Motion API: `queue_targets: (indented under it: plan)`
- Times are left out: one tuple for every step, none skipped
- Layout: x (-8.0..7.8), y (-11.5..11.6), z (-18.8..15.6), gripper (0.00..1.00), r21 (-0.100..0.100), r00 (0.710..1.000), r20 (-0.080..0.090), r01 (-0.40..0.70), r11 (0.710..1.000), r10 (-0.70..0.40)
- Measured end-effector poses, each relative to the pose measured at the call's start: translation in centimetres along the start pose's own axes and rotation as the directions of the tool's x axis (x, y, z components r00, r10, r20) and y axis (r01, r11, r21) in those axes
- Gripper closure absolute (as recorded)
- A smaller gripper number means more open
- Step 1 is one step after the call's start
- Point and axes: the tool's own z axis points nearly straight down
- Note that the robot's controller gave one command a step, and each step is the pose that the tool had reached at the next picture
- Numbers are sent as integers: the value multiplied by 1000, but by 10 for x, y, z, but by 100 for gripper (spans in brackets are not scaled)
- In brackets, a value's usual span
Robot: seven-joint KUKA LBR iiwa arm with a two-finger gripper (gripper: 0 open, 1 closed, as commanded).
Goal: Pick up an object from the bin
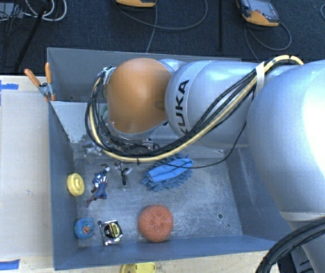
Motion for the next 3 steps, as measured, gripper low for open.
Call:
queue_targets:
  plan:
    - [-12, 3, 50, 0, 0, 988, -1, 155, 988, -155]
    - [-18, 2, 68, 100, 3, 978, 7, 209, 978, -209]
    - [-15, 3, 65, 100, 3, 968, 6, 252, 968, -252]
